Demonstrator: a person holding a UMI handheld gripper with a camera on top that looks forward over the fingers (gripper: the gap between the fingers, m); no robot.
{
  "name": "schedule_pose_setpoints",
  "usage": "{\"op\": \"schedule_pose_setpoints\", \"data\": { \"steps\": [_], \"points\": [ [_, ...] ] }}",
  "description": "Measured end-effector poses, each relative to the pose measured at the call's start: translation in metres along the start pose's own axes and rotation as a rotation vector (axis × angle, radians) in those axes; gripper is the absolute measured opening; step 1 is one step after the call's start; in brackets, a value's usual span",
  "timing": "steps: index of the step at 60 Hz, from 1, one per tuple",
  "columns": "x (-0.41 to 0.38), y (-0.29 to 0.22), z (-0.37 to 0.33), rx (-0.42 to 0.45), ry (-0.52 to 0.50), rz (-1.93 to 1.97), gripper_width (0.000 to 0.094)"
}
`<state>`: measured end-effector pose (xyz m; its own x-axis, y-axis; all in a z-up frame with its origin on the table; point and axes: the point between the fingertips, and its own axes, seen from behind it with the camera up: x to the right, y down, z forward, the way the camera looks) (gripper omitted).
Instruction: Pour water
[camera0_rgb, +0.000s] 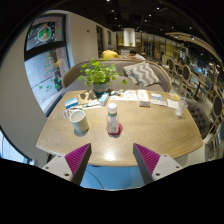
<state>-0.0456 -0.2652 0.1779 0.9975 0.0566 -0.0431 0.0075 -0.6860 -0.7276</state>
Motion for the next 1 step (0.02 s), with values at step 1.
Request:
{"op": "schedule_pose_setpoints", "data": {
  "steps": [1],
  "points": [
    [-0.0010,-0.0009,-0.0004,0.002,0.002,0.002,0.0855]
  ]
}}
